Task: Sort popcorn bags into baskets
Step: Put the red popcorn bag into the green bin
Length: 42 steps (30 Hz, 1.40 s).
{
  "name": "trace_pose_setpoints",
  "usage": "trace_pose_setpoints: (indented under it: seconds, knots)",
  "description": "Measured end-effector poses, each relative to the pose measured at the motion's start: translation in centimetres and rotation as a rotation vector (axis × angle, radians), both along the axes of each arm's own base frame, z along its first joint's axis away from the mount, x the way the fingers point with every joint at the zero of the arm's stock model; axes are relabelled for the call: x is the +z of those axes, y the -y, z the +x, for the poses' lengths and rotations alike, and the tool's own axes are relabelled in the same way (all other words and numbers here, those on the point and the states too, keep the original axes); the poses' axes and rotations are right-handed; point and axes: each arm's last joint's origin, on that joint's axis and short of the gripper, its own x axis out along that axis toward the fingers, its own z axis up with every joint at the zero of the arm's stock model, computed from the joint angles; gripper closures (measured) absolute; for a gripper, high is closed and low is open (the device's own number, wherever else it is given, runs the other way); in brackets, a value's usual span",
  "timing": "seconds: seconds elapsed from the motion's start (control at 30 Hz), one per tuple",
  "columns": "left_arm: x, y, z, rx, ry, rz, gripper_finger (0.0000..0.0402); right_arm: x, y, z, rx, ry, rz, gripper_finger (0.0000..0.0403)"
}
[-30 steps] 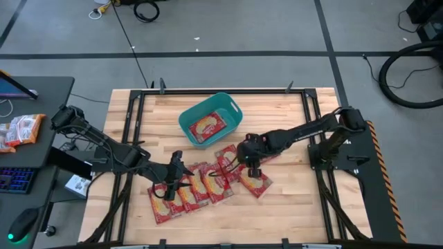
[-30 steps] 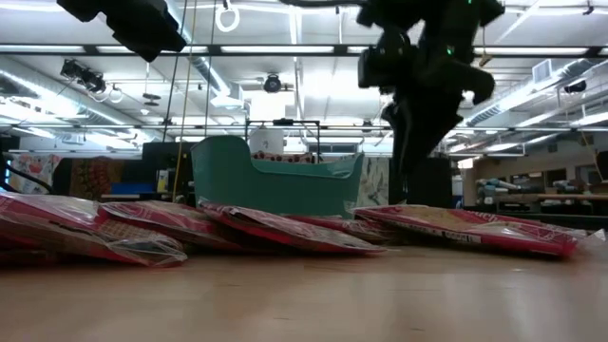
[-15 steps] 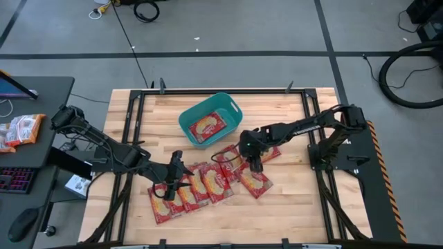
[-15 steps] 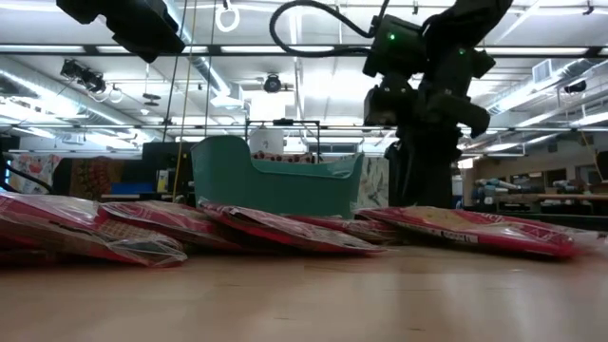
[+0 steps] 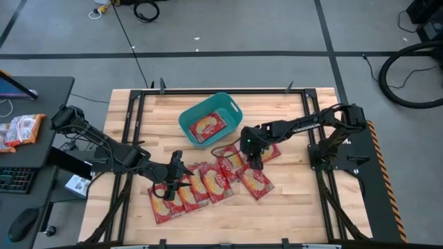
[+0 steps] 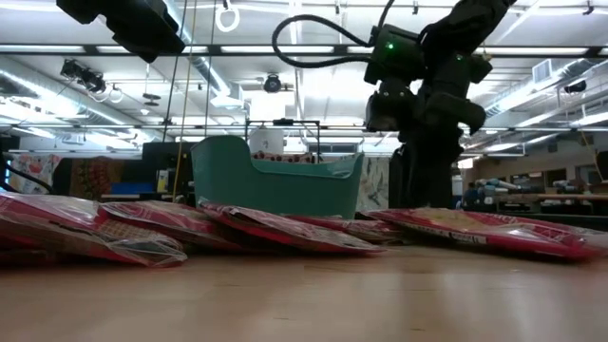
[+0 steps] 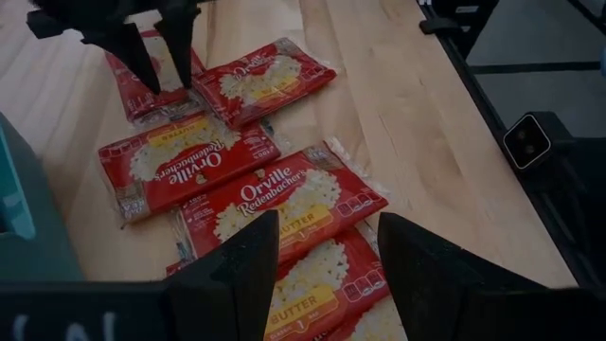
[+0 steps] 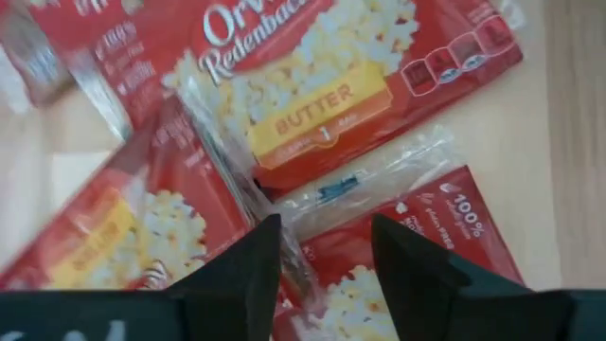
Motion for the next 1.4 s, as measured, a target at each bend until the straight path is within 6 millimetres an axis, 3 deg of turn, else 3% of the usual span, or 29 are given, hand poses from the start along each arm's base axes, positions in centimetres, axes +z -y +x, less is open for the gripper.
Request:
trace_pose_setpoints:
  seconds: [0.3,0.6,0.77,1.03,1.17,1.4]
  knots:
    - [0.0,0.0,0.0,0.0,0.0,0.0,0.0216,0.4,0.0,-0.6,0.002,-0.028,0.007,0.0177]
    - [0.0,0.0,0.0,-0.009,0.001,0.013,0.0216,-2.3,-1.2,-1.9,0.025,-0.018,-0.07,0.0187]
    - [0.0,0.0,0.0,-0.009,0.001,0.014,0.0216,-3.1,-1.8,-2.4,0.04,0.005,-0.149,0.0233]
    - [0.0,0.0,0.0,-0.009,0.001,0.013,0.0216,-3.1,-1.9,-2.3,0.033,-0.001,-0.156,0.0389]
    - [0.0,0.0,0.0,-0.009,0.001,0.014,0.0216,-2.1,-1.8,-2.1,0.006,-0.01,-0.157,0.039]
    - [-0.4,0.1,0.6,0.06,0.029,0.051,0.0216,2.1,-2.1,-1.6,-0.022,0.058,-0.258,0.0398]
